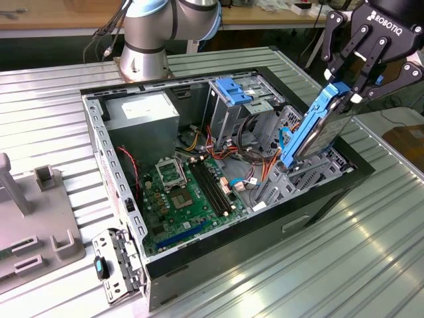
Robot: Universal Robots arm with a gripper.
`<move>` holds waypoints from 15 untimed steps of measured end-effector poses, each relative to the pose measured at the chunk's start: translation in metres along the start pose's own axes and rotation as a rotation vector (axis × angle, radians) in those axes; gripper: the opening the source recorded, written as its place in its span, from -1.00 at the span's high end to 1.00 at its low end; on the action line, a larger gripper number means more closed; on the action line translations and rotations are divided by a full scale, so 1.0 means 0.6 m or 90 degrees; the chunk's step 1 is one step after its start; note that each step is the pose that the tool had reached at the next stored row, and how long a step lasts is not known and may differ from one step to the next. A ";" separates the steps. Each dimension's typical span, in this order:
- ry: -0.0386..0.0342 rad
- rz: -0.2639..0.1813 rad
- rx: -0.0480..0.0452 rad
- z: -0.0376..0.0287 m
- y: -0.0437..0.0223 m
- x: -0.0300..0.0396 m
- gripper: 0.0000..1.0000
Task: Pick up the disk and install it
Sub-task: 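Insert the disk into the insertion slot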
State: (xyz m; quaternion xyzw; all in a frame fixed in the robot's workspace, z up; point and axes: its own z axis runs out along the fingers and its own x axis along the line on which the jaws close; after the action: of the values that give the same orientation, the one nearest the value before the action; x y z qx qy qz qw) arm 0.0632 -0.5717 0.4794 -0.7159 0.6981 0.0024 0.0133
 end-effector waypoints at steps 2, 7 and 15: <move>0.0001 0.000 0.0000 0.000 0.000 0.000 0.26; 0.0000 0.000 0.0000 0.001 0.000 0.000 0.26; 0.0002 0.001 0.0000 0.006 0.000 0.000 0.26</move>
State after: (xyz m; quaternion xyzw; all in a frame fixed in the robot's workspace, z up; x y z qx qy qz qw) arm 0.0632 -0.5717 0.4760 -0.7155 0.6985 0.0023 0.0132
